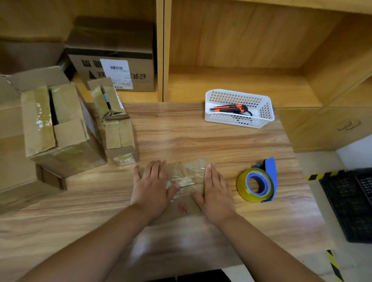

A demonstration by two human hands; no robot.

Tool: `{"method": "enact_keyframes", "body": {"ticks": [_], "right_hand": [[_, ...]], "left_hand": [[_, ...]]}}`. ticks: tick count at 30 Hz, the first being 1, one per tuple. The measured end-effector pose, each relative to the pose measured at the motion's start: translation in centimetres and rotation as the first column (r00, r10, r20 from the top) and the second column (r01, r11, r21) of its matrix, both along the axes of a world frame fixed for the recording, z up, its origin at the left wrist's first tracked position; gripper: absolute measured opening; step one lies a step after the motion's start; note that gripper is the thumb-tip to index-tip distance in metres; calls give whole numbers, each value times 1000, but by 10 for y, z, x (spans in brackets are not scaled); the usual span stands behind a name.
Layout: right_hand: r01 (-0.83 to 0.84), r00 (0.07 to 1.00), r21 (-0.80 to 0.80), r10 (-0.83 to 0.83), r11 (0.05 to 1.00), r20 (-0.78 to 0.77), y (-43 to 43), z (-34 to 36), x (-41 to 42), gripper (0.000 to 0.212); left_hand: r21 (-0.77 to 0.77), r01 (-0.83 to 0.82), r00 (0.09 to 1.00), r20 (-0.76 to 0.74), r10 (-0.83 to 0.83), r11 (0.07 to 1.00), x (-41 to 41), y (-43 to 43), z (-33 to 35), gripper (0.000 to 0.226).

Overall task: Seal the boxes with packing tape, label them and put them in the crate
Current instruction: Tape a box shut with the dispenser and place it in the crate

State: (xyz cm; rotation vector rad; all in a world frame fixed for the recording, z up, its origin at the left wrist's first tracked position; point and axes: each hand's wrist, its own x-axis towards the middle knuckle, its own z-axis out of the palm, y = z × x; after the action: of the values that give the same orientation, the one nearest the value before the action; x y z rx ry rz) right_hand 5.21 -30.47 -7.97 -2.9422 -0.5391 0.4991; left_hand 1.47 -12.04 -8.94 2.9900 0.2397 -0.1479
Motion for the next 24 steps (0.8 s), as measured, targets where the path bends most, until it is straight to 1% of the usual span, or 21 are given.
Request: {"method": "enact_keyframes", "body": {"ticks": [3,5,7,10,12,13,14,16,17,19,20,22,24], "right_hand": [[58,997,137,-49,989,-66,-17,1,-1,80],[107,994,186,-105,977,-18,-34,0,-2,72],[161,983,217,-176,963,50,-57,0,-1,64],[190,975,229,-210,955,69,-85,0,6,54],[167,979,256,-191,952,70,-97,1,12,50],[150,980,267,-179,952,87,-100,1,15,48],[141,977,277,-179,950,118,-104,1,18,48],[176,955,274,-231,945,184,-112,-2,25,50],[218,945,241,-267,946,191,-116,-2,30,51],[324,929,106,-337,940,153,-127,-3,39,64],[365,921,45,-368,930,126,-133,-4,43,71],[374,925,-32,-370,927,86,-141,-8,49,78],[351,933,-36,-346,936,94,-143,-10,51,81]], "left_hand": [[19,18,999,-27,-18,1000,-2,2,-2,81],[27,31,999,-34,-31,999,-2,4,-2,85],[9,38,998,-40,-37,999,-3,5,0,81],[-99,27,998,-45,-31,995,-5,7,6,75],[-197,-51,998,38,59,979,-13,7,9,77],[-265,-116,986,83,142,957,-20,7,9,77],[-337,-186,968,99,231,923,-26,5,10,76],[-488,-310,925,42,377,816,-38,1,9,74],[-554,-350,906,6,424,755,-42,-3,9,72],[-661,-392,869,-38,493,640,-47,-11,9,64],[-699,-413,852,-70,519,583,-49,-16,10,61],[-751,-431,819,-93,566,501,-50,-24,8,57],[-776,-445,785,-98,612,446,-48,-30,6,51]]}}
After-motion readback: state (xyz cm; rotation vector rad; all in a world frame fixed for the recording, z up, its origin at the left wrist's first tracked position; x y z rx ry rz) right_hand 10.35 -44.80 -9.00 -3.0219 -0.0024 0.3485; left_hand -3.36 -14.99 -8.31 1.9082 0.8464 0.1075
